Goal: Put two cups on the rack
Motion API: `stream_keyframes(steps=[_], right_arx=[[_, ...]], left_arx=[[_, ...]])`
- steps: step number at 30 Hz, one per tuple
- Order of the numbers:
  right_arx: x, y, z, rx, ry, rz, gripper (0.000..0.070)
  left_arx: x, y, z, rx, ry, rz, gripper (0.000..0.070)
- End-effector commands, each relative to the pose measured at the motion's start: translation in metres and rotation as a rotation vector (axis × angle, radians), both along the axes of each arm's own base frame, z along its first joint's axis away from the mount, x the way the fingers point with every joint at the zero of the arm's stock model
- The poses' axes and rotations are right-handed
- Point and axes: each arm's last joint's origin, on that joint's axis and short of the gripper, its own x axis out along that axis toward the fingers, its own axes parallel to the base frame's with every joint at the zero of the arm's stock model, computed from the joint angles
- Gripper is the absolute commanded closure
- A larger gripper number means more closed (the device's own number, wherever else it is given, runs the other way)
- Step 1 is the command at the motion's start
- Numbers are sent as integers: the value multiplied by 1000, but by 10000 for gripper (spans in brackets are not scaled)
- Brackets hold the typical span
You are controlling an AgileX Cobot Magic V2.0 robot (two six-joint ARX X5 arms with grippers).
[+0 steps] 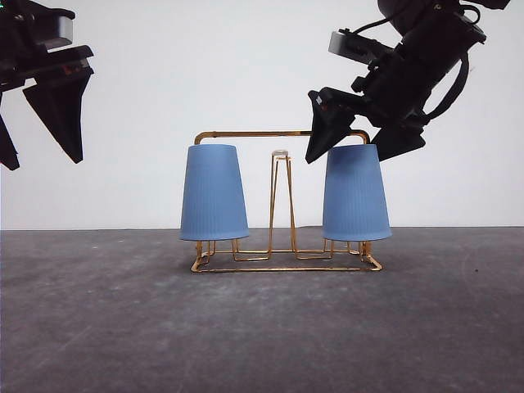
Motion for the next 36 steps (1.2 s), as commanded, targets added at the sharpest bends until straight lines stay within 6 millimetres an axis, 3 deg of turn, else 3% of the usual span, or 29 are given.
stream_keyframes(steps=[1,8,12,17,23,33,35,36], right_arx=[[-3,-1,20,25,-58,-2,66],[-52,-29,78,15,-115,-97,68],[-84,-57,95,-41,-104,-220,70],[-122,-91,88,-53,-88,-331,71],[-156,-113,56,-66,13,-426,71],[-168,-115,50,-38,28,-456,72],[-168,-115,50,-38,29,-456,153],[-168,-115,50,-38,30,-454,346]], left_arx=[[2,-2,2,-8,-9,2,185],[3,0,3,-4,-14,1,185],[4,1,3,-7,-25,7,185],[5,1,4,-8,-31,9,185],[5,1,4,-14,-30,18,185],[5,1,4,-24,-26,34,185],[5,1,4,-26,-25,38,202],[5,1,4,-26,-25,38,282]])
